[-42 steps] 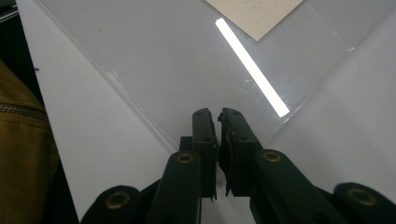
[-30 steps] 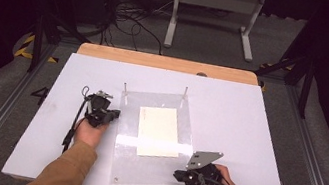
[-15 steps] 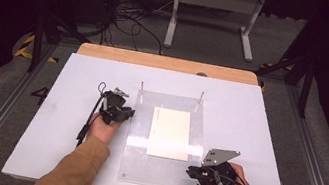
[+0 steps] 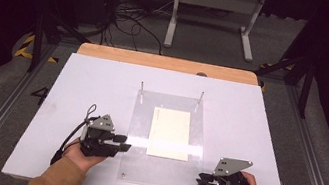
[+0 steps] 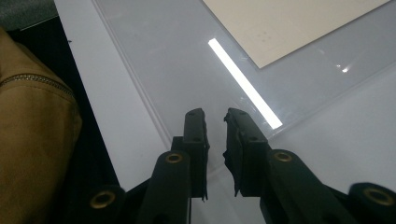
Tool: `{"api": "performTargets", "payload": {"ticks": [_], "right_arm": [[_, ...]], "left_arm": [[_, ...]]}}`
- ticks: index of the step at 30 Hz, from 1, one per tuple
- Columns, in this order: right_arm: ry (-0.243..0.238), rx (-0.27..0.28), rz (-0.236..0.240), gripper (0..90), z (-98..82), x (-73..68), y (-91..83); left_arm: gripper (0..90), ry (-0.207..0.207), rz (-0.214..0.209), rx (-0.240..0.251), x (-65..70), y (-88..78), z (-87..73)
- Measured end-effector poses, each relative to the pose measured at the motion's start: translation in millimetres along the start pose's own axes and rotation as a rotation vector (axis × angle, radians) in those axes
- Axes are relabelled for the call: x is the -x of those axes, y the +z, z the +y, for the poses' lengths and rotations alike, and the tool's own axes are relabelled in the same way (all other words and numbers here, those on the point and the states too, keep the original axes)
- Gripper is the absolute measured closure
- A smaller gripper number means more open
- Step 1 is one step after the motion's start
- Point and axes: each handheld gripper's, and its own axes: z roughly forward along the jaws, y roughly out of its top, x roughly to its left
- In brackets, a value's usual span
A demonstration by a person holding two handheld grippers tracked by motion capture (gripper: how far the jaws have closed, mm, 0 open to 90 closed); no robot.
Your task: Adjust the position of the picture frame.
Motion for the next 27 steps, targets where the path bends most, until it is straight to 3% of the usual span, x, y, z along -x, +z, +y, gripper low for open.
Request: {"api": "performTargets", "payload": {"ticks": [3,6,9,14,20,23,27], "right_arm": [[-0.001,-0.011,0.006,75.4,-3.1,-0.7,1.8],[-0.012,-0.011,0.015,74.3,-3.5,-2.0,3.5],[-0.017,-0.015,0.013,73.3,-3.4,-2.8,6.0],[-0.024,-0.018,0.015,73.1,-3.8,-3.1,7.0],[-0.033,-0.020,0.018,72.9,-3.0,-3.6,8.5],[-0.039,-0.025,0.022,72.9,-2.5,-3.8,10.2],[-0.052,-0.038,0.039,74.8,-2.0,-4.6,15.0]], "left_arm": [[60.8,0.071,-0.019,-0.043,10.8,5.2,-6.8],[59.4,0.118,-0.004,-0.070,13.6,10.1,-11.8],[57.5,0.138,-0.040,-0.080,15.4,10.1,-17.6],[58.9,0.148,-0.062,-0.101,24.1,9.1,-25.7],[63.0,0.183,-0.071,-0.170,30.8,17.0,-32.1],[65.1,0.182,-0.087,-0.170,32.0,17.4,-32.7],[69.9,0.196,-0.069,-0.172,33.0,16.7,-33.6]]}}
